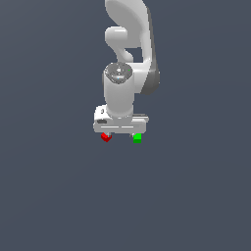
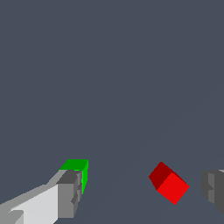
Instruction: Stack the red cube on top of the green cube.
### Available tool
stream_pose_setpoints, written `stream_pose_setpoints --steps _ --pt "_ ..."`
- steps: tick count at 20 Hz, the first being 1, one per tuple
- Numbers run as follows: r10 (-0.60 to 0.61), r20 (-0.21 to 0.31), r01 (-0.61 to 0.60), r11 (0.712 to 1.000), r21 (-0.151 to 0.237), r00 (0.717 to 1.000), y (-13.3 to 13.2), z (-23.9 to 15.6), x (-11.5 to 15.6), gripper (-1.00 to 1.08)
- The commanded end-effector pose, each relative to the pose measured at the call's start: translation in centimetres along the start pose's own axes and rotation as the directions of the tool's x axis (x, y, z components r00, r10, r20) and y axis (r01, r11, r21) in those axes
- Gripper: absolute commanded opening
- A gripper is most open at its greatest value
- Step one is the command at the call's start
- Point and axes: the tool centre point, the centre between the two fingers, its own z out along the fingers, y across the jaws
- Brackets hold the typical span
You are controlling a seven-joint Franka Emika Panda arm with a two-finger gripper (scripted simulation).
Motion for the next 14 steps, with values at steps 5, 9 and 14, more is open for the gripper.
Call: stream_pose_setpoints --steps 5,9,14 --pt "0.018 0.000 -0.018 1.000 0.001 1.000 0.3 0.2 -0.1 1.00" --pt "0.071 -0.001 -0.071 0.997 0.002 0.997 1.2 0.9 -0.6 1.00" --pt "0.188 -0.003 -0.188 0.982 0.006 0.982 3.0 2.5 -1.7 1.00"
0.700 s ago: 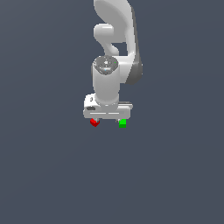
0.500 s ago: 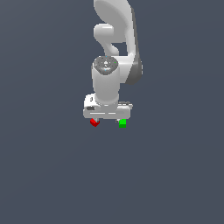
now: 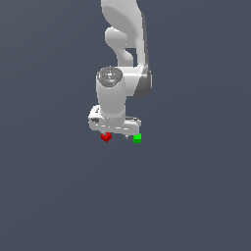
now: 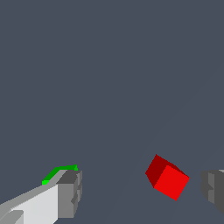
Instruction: Stack the red cube on top of the green cube.
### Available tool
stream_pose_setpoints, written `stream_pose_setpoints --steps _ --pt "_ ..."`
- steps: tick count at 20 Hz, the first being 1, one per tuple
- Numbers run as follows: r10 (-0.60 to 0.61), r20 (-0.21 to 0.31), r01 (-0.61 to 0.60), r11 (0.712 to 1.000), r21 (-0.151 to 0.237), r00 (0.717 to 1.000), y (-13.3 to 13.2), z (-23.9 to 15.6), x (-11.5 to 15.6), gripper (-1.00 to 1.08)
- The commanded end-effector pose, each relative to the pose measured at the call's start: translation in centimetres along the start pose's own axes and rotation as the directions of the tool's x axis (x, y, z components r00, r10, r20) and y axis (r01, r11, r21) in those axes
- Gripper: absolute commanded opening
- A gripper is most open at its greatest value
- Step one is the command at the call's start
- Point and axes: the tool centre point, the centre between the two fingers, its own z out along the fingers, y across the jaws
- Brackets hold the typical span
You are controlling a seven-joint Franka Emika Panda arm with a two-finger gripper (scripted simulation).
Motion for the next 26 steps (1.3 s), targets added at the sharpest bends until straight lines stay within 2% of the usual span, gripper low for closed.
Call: stream_pose_setpoints --steps 1,4,9,17,21,26 --pt "0.069 -0.001 -0.069 0.998 0.002 0.998 1.2 0.9 -0.6 1.00" --pt "0.174 -0.002 -0.174 0.985 0.005 0.985 2.8 2.3 -1.5 1.00" --pt "0.337 -0.004 -0.337 0.941 0.011 0.941 5.1 4.5 -3.5 1.00" --pt "0.481 -0.004 -0.481 0.877 0.017 0.877 6.9 6.7 -5.7 1.00" --pt "0.502 -0.003 -0.502 0.865 0.018 0.865 7.0 7.1 -6.0 1.00" --pt "0.497 -0.003 -0.497 0.867 0.017 0.868 7.0 7.3 -6.0 1.00"
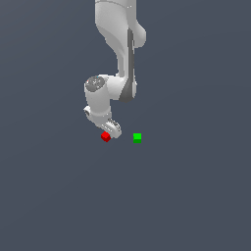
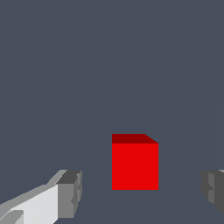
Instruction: Stack the red cube on top of the green cube.
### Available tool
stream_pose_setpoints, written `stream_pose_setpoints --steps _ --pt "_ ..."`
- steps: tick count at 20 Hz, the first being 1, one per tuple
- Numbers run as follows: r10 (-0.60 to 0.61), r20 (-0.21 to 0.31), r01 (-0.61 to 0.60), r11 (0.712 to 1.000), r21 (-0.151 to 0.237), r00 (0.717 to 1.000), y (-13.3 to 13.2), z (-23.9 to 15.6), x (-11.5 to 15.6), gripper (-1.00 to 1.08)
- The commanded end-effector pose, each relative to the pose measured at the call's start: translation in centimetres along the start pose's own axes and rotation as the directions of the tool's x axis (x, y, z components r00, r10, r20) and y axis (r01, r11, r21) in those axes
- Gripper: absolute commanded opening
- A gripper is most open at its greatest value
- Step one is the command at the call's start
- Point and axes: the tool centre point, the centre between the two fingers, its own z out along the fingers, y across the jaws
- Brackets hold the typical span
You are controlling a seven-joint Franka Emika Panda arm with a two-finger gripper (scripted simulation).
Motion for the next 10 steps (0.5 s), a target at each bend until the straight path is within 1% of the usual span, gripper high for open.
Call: stream_pose_setpoints --steps 1,10 --pt "0.001 0.000 -0.001 1.000 0.000 1.000 0.0 0.4 0.0 1.00" --pt "0.005 0.000 -0.005 1.000 0.001 1.000 0.1 4.0 -0.1 1.00"
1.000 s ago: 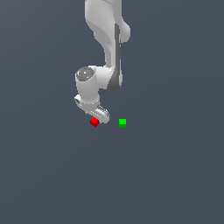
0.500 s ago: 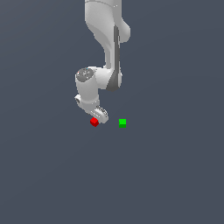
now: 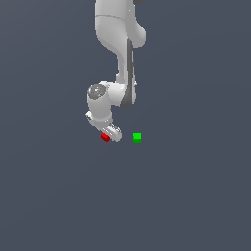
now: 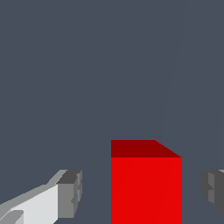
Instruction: Stack the red cube on top of the green cube.
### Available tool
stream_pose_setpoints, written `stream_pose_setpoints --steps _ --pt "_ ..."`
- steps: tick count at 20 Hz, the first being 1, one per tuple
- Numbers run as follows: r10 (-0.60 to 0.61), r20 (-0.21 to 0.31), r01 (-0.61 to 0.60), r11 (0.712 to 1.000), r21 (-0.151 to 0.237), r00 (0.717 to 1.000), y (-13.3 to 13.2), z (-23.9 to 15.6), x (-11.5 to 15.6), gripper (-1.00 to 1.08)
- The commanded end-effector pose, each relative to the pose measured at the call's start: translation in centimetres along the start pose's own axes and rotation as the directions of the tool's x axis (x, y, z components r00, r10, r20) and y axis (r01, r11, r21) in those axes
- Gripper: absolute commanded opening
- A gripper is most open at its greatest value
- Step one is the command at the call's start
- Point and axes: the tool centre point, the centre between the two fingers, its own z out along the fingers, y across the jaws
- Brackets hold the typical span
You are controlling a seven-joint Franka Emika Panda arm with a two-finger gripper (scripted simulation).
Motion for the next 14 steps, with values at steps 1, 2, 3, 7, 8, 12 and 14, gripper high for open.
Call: stream_pose_setpoints --steps 1,2,3,7,8,12,14 --pt "0.001 0.000 -0.001 1.000 0.000 1.000 -0.02 0.92 0.00 1.00" --pt "0.001 0.000 -0.001 1.000 0.000 1.000 -0.03 1.16 0.00 1.00" --pt "0.001 -0.001 -0.001 1.000 0.001 1.000 -0.02 1.33 0.02 1.00" --pt "0.001 -0.001 -0.001 1.000 0.001 1.000 -0.04 1.56 0.03 -1.00" --pt "0.001 -0.001 -0.001 1.000 0.001 1.000 -0.04 1.56 0.03 -1.00" --pt "0.001 -0.001 -0.001 1.000 0.001 1.000 -0.04 1.56 0.03 -1.00" --pt "0.001 -0.001 -0.001 1.000 0.001 1.000 -0.04 1.56 0.03 -1.00"
